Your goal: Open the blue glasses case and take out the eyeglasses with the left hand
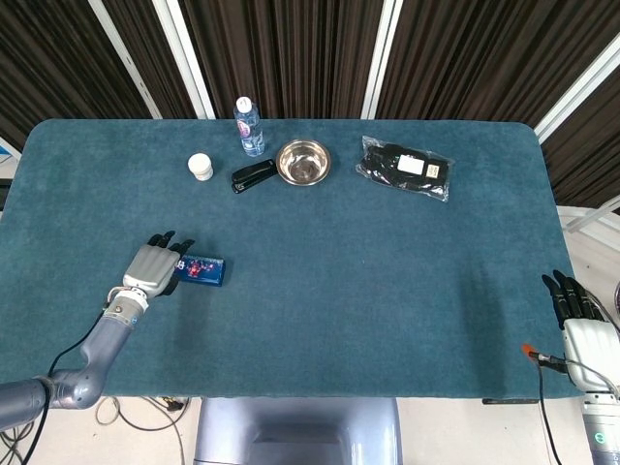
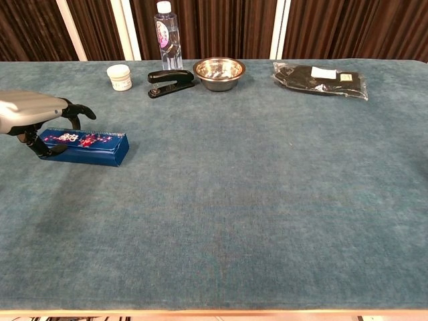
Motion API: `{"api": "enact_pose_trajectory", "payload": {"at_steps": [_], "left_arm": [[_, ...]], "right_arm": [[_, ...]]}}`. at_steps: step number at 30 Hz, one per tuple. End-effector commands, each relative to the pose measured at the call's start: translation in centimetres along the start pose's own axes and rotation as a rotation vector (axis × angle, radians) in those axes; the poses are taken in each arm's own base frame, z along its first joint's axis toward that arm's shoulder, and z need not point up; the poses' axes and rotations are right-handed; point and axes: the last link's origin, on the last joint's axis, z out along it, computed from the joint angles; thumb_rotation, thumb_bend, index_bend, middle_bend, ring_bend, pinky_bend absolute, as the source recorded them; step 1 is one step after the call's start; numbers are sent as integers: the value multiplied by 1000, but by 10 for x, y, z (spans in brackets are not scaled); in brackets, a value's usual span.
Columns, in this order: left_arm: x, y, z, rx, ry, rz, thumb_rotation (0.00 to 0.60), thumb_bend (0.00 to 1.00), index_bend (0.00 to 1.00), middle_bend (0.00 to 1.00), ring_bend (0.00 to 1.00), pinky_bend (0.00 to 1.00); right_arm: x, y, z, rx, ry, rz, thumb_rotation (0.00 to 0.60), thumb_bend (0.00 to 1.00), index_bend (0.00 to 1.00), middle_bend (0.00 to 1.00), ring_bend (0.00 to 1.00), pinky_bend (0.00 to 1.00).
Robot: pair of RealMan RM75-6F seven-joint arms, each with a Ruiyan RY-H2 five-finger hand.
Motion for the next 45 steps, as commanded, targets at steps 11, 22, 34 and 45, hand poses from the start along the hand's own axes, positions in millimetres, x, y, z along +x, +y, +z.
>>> {"api": "enact_pose_trajectory", "payload": {"at_steps": [11,22,34,45], "left_arm": [[-2,1,2,-1,3,-3,600,672,86,390,48,125],[-1,-1,5,11,18,1,600,667,54,302,48,125],[4,-2,11,26,38,-4,600,636,34,206,47,124],[7,-5,15,43,52,4,600,539,12,159,40,122]], "right_arm": [[0,0,0,0,1,-1,600,132,0,0,0,237],[0,0,0,0,1,-3,600,133,0,0,0,238],[0,0,1,-3,1,-2,600,134,0,0,0,238],[0,0,1,-5,1,-3,600,134,0,0,0,238]]}}
